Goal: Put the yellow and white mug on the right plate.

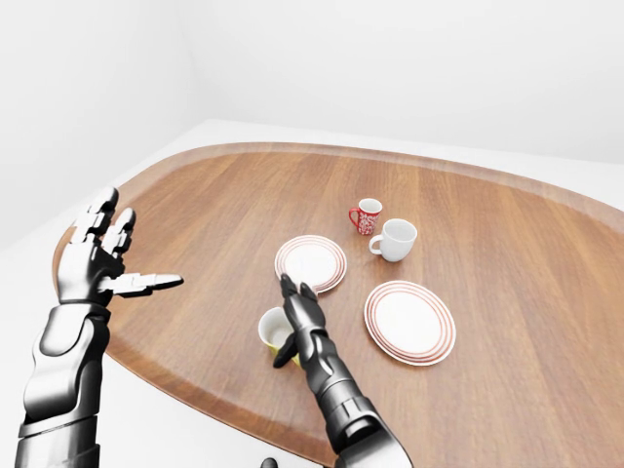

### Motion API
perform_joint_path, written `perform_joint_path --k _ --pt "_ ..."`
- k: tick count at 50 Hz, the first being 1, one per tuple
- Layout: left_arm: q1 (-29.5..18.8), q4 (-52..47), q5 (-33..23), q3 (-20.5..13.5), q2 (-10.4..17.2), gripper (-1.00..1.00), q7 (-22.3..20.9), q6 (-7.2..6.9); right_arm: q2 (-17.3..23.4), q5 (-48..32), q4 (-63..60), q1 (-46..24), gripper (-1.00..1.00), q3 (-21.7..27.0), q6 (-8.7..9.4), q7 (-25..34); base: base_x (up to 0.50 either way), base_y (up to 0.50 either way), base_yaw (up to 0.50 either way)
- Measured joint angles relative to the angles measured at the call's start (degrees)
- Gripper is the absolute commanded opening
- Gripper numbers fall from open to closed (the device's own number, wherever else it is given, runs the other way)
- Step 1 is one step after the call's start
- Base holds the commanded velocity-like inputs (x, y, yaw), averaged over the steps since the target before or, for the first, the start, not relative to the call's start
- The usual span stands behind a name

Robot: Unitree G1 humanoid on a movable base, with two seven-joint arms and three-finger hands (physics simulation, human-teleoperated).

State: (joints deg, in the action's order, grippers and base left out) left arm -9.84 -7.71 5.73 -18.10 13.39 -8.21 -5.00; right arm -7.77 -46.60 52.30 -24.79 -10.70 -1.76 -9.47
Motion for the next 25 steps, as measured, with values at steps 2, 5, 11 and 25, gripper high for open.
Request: perform_joint_path --k 2,5,11,25 --pt "0.0 0.01 0.0 0.01 -0.01 0.88 0.0 0.0 0.03 0.03 0.48 -0.15 1.0 0.05 -0.13 -0.15 0.0 0.0 0.0" --pt "0.0 0.04 0.01 0.02 -0.02 0.88 -0.01 0.0 0.05 0.07 1.35 -0.52 1.0 0.14 -0.33 -0.42 0.0 0.0 0.0" --pt "0.05 -0.12 0.04 0.03 -0.05 0.88 0.01 0.0 -0.01 0.17 2.68 -1.1 1.0 0.27 -0.63 -0.65 0.0 0.0 0.0" --pt "-0.02 -0.44 0.19 -0.07 -0.01 0.88 0.06 0.0 -0.14 0.56 4.72 -1.72 1.0 0.45 -1.33 -0.89 0.0 0.0 0.0"
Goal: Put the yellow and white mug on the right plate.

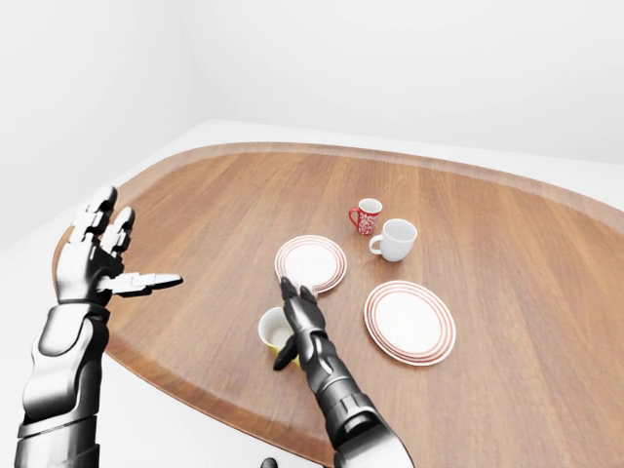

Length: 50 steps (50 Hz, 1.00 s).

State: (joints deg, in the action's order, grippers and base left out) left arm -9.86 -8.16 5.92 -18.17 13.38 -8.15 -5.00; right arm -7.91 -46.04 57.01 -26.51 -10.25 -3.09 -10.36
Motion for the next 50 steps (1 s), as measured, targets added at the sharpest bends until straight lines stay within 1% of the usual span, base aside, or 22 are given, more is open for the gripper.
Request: perform_joint_path --k 11,12,13,14,17,25,30,34,38,41,50 --pt "-0.05 -0.04 0.1 -0.09 0.07 0.88 0.04 0.0 -0.08 0.08 1.48 -0.21 1.0 0.03 -0.59 -0.52 0.0 0.0 0.0" --pt "-0.05 -0.06 0.1 -0.1 0.07 0.88 0.04 0.0 -0.08 0.08 1.6 -0.23 0.43 0.04 -0.65 -0.57 0.0 0.0 0.0" --pt "-0.05 -0.07 0.11 -0.1 0.08 0.88 0.04 0.0 -0.07 0.07 1.65 -0.23 -0.04 0.07 -0.67 -0.61 0.0 0.0 0.0" --pt "-0.05 -0.09 0.13 -0.11 0.09 0.88 0.04 0.0 -0.08 0.07 1.69 -0.22 -1.0 0.07 -0.69 -0.61 0.0 0.0 0.0" --pt "-0.04 -0.16 0.16 -0.15 0.1 0.88 0.05 0.0 -0.47 1.34 1.27 -0.24 -1.0 -0.13 -1.11 0.37 0.0 0.0 0.0" --pt "-0.05 -0.33 0.23 -0.21 0.14 0.88 0.04 0.0 -0.3 1.5 0.87 0.38 -1.0 -0.21 -0.77 0.34 0.0 0.0 0.0" --pt "-0.03 -0.33 0.23 -0.22 0.13 0.88 0.04 0.0 -0.18 1.05 0.12 0.74 -1.0 -0.15 -0.34 1.51 0.0 0.0 0.0" --pt "0.0 -0.25 0.2 -0.18 0.1 0.88 0.04 0.0 -0.02 0.83 -1.3 1.15 -1.0 -0.17 0.4 2.06 0.0 0.0 0.0" --pt "0.0 -0.13 0.17 -0.14 0.08 0.88 0.04 0.0 0.34 0.84 -4.02 1.74 -1.0 -0.13 1.76 2.81 0.0 0.0 0.0" --pt "0.01 -0.14 0.17 -0.13 0.07 0.88 0.04 0.0 0.68 0.91 -7.02 2.38 -1.0 -0.01 3.13 3.96 0.0 0.0 0.0" --pt "-0.09 -0.09 0.21 -0.2 0.15 0.88 0.07 0.0 1.94 1.23 -18.13 4.86 -1.0 0.17 8.08 8.32 0.0 0.0 0.0"
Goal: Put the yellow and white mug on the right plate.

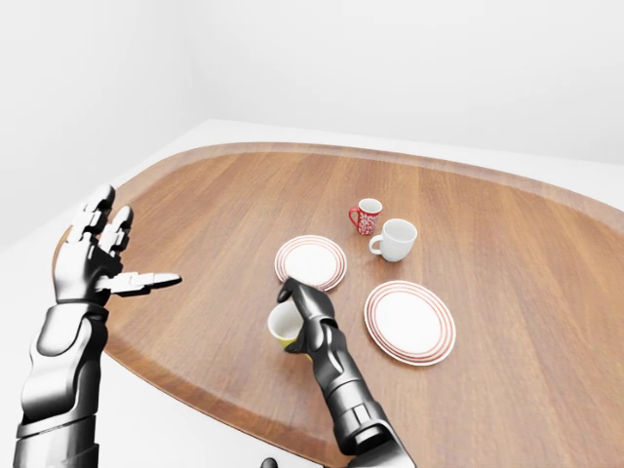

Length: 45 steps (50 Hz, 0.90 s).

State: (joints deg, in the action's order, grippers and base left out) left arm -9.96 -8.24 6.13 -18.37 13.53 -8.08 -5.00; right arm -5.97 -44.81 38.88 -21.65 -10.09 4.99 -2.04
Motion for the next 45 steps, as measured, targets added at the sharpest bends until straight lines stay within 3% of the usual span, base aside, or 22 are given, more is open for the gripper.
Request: perform_joint_path --k 22,45 --pt "-0.13 0.09 0.22 -0.17 0.2 0.88 0.14 0.0 6.66 3.85 -11.04 -0.5 -1.0 5.6 0.01 5.01 0.0 0.0 0.0" --pt "0.1 0.12 -0.37 0.24 -0.14 0.88 0.12 0.0 16.87 12.65 -6.39 -3.02 -1.0 13.06 0.01 3.04 0.0 0.0 0.0"
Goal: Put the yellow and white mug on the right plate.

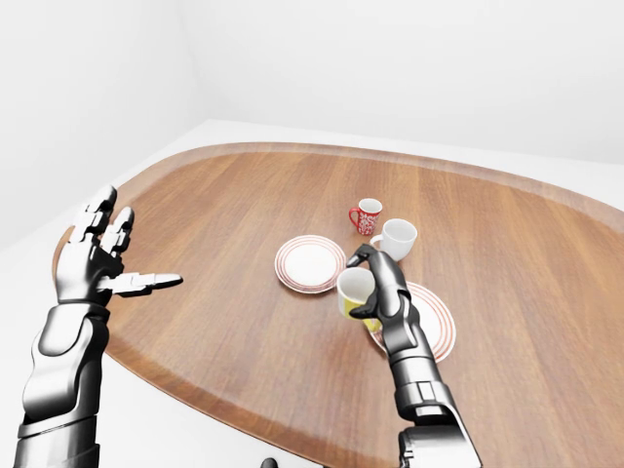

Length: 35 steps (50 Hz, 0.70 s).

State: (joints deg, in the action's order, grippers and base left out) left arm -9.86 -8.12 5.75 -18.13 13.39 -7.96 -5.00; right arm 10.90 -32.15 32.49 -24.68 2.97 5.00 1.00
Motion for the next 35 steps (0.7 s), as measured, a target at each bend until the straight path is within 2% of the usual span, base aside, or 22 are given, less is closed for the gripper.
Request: perform_joint_path --k 11,17,35 --pt "0.04 -0.07 -0.09 0.0 -0.04 0.88 -0.02 0.0 3.84 3.04 6.26 -1.92 -1.0 2.05 -0.02 -2.03 0.0 0.0 0.0" --pt "0.0 0.05 -0.11 0.02 -0.04 0.88 -0.01 0.0 5.66 4.46 10.64 -3.35 -1.0 2.75 -1.09 -3.43 0.0 0.0 0.0" --pt "0.14 0.03 -0.35 0.25 -0.23 0.87 0.0 0.0 11.21 7.7 26.6 -8.27 -1.0 3.49 -8.07 -8.31 0.0 0.0 0.0"
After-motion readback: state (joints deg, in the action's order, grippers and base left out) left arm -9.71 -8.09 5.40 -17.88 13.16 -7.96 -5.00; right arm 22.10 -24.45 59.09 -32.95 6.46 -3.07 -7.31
